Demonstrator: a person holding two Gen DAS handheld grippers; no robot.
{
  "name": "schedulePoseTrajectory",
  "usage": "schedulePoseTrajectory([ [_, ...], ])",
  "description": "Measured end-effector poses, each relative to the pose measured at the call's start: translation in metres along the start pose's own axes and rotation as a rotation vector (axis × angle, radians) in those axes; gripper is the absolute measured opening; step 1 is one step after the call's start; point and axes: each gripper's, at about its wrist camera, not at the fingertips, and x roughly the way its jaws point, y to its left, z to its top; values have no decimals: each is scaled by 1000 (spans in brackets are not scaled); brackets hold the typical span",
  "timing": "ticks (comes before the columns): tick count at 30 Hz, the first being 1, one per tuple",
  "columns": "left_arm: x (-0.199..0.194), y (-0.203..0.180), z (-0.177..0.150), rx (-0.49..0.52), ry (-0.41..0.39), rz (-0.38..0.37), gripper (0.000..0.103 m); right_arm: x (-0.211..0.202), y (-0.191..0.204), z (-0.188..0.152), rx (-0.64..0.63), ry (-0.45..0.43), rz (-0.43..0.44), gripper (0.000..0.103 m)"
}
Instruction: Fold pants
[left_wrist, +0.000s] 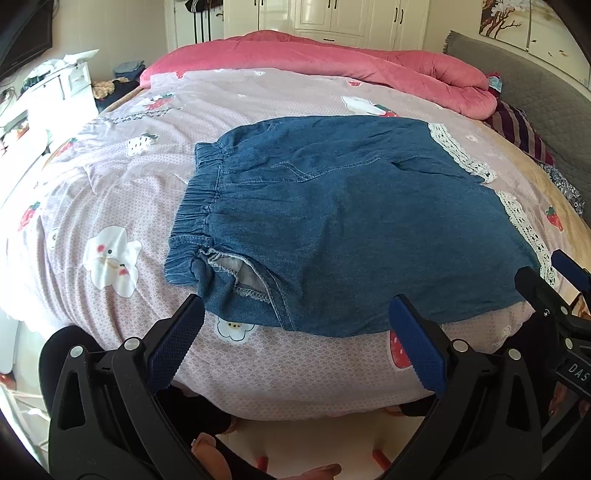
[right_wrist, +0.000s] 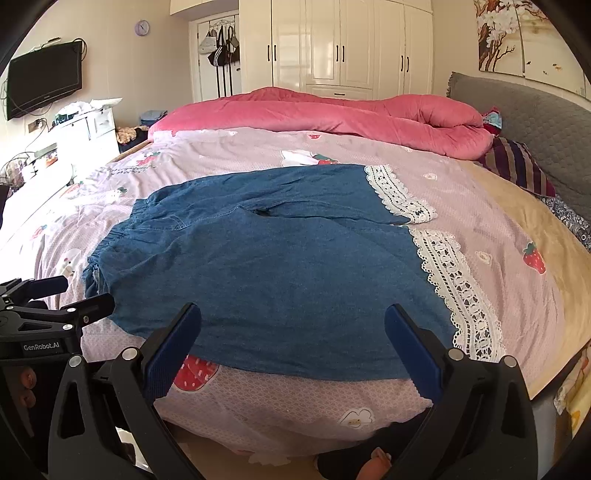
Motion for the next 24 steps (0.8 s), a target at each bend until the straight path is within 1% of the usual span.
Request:
schedulePoseTrajectory([
  [24,-1,0,2,-1,-11,6,94,-1,3,0,-17,-9,-5,99],
])
